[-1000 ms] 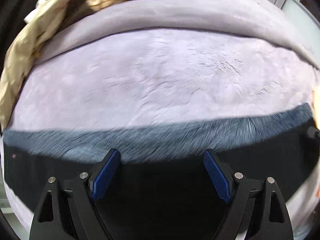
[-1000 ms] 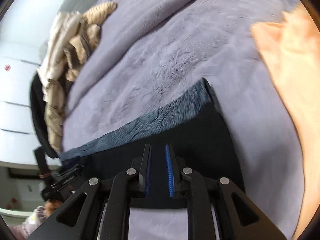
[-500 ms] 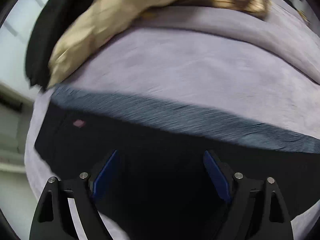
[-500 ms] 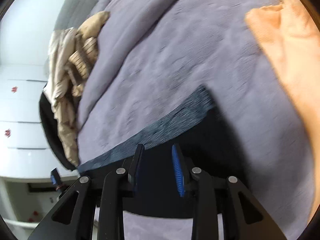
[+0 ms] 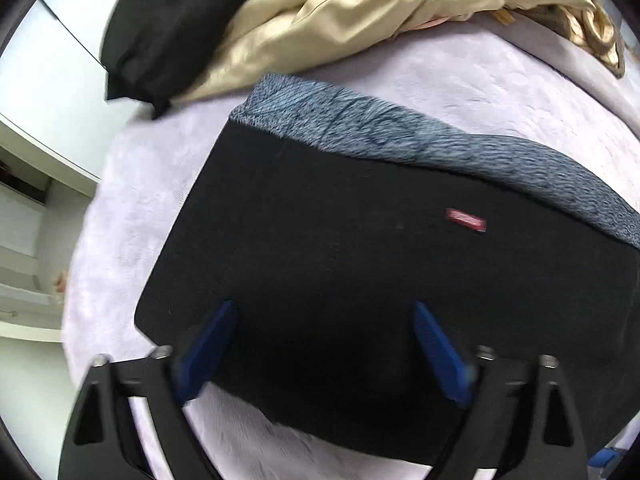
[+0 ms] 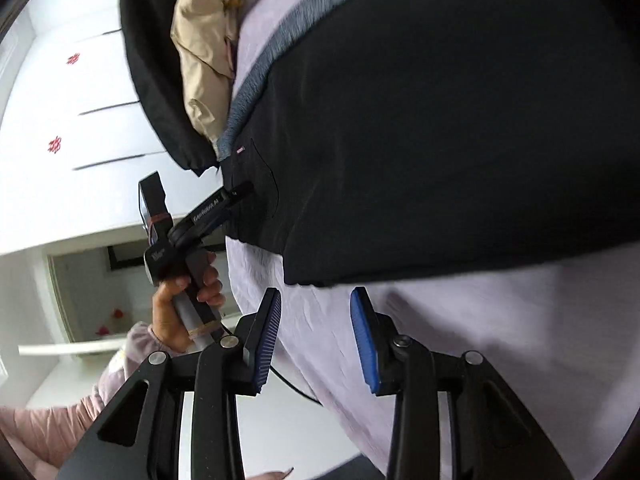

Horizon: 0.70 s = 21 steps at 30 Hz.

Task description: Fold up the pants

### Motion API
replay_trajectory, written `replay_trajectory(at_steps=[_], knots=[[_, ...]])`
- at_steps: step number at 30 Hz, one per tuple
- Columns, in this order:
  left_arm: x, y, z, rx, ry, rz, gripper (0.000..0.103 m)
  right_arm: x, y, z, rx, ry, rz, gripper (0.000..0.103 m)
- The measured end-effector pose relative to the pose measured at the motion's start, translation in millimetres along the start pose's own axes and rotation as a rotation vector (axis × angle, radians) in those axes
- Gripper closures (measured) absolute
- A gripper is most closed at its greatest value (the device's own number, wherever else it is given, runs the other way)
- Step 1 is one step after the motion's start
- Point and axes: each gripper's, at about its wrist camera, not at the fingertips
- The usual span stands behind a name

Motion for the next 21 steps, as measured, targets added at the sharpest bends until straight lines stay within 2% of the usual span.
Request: replay_trajectory(at_steps=[3, 6, 8, 10, 12, 14, 15, 16, 18, 20, 21], knots=[[0.3, -3.9, -6.0, -0.024, -0.058, 0.026, 0.004, -0.1, -10.9, -12.6, -0.014, 0.041, 0.02, 0.062], [-0.2, -9.4, -16.4, -0.06, -0.053, 0.035, 0.003, 5.4, -19.6, -14.8, -0.039, 0.036, 0.003, 0.062], [-0.6, -12.4, -22.1, -0.074, -0.051, 0.039, 0.003, 13.3, -28.8, -12.6, -0.104, 0.016, -0.028, 0.064], [-2.4, -10.0, -22.5, -0.078, -0.057, 0.039, 0.003, 16.1, -33.1, -19.7, -0.132, 0.026, -0.041, 0.091], [-3.1, -10.5, -26.5, -0.091, -0.067, 0.041, 0.003, 8.5, -27.7, -35.9, -0.133, 0.079, -0.017, 0.093], [-2.5, -13.4, -32.1, -0.099, -0.071, 0.045, 0.003, -1.0, -32.3, -32.5, -0.179, 0.101, -0.043, 0.093], [-5.5, -7.8, -24.6, -0.094, -0.073, 0.043, 0.003, -6.0, -38.2, -22.5, -0.196, 0.069, -0.066, 0.093], [-8.9, -1.7, -18.2, -0.085, -0.075, 0.041, 0.003, -8.9, -41.5, -15.6, -0.19, 0.029, -0.085, 0.087], [-9.7, 9.6, -15.7, -0.062, -0.082, 0.027, 0.003, -18.3, -29.5, -10.7, -0.195, 0.009, -0.111, 0.084], [-17.7, 28.0, -10.2, -0.074, -0.097, 0.029, 0.003, -25.1, -6.4, -23.3, -0.243, 0.091, -0.116, 0.084], [-22.3, 37.1, -3.3, -0.089, -0.117, 0.032, 0.003, -25.8, 9.5, -33.6, -0.295, 0.15, -0.095, 0.084]])
Point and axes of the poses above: each gripper's, at about its wrist camera, not at the fingertips, and y roughly against the way its jaws point, z to its right, x to its top, and after that the axes turned 9 degrees about y, right-handed
